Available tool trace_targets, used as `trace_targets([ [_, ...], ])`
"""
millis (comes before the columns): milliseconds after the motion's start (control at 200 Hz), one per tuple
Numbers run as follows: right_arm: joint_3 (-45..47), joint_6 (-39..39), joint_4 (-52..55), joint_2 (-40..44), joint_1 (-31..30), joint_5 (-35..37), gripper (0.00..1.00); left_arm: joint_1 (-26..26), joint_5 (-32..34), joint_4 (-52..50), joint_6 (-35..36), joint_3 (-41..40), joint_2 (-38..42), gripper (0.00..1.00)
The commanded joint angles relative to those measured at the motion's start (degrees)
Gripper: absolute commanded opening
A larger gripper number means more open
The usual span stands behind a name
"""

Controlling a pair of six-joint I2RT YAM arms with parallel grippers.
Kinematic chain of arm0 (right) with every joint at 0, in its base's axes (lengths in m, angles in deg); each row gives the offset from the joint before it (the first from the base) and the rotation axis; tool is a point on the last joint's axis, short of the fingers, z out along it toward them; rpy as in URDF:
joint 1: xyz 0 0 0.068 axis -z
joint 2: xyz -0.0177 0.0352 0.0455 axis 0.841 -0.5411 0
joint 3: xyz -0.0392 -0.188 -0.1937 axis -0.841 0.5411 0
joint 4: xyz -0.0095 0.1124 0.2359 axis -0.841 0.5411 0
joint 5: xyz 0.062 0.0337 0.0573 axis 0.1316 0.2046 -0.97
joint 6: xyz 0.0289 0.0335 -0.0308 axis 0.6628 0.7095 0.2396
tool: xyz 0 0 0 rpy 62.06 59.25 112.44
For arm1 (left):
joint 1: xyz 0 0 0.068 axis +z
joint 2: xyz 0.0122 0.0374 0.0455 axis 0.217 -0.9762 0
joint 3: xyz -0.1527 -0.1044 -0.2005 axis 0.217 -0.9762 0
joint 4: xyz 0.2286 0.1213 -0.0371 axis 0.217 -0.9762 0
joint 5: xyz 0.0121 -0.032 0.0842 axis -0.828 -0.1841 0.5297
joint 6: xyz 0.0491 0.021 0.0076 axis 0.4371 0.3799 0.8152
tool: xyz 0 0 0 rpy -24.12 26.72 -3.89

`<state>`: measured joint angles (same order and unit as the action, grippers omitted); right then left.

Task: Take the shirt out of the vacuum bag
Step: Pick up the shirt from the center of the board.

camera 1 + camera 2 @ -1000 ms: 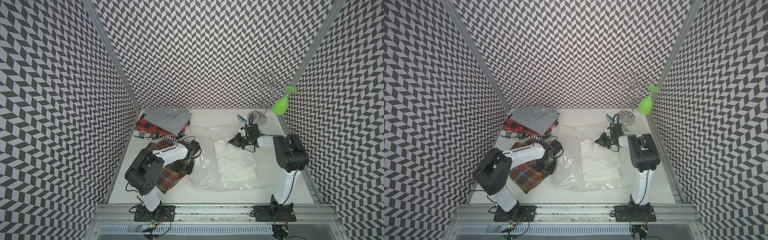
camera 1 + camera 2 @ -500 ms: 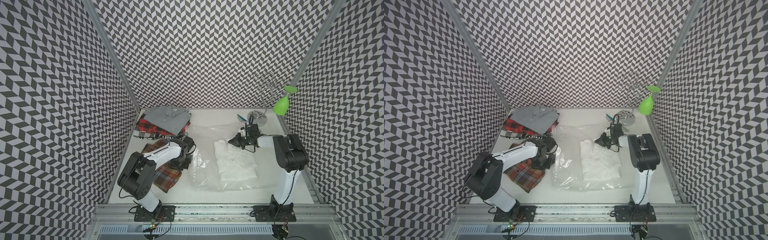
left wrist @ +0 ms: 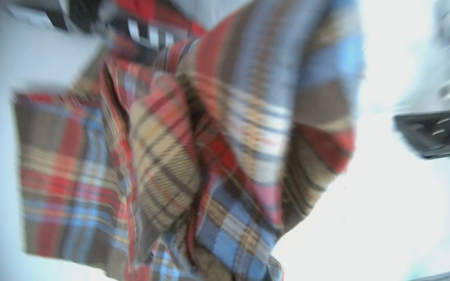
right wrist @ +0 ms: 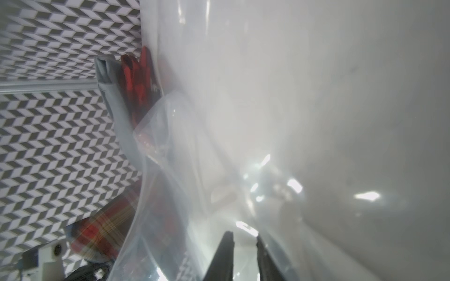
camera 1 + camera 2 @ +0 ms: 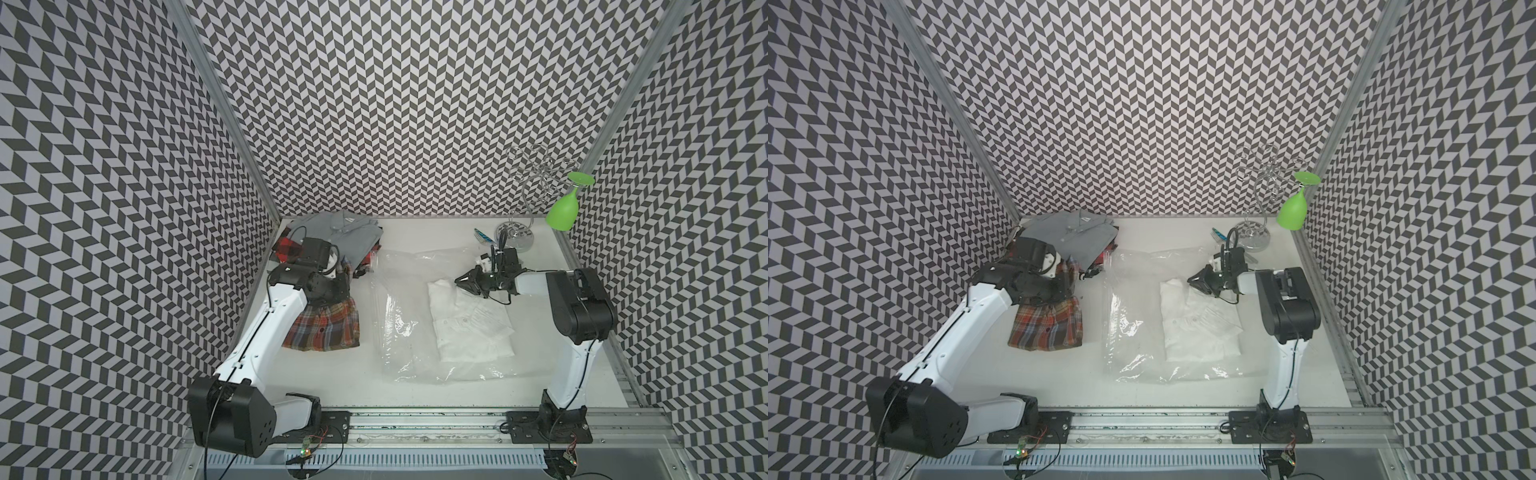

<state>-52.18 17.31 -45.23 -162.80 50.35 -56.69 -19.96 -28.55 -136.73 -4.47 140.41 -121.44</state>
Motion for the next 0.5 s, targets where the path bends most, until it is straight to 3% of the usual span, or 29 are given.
trace_targets([
  [0,0.9,-0.6,0.0,-1.8,0.2,-2.6,0.35,3.1,-7.5,3.7,2.1,5.1,3.6,0.00],
  [255,-3.9,-5.5,5.5,1.2,0.0,-6.5,0.58,4.4,-4.4,1.4,3.4,17.5,3.4,0.00],
  [496,-5.4,-6.3,6.9,2.7,-0.3,-10.3,0.65,5.8,0.4,0.7,5.3,28.9,2.2,0.00],
])
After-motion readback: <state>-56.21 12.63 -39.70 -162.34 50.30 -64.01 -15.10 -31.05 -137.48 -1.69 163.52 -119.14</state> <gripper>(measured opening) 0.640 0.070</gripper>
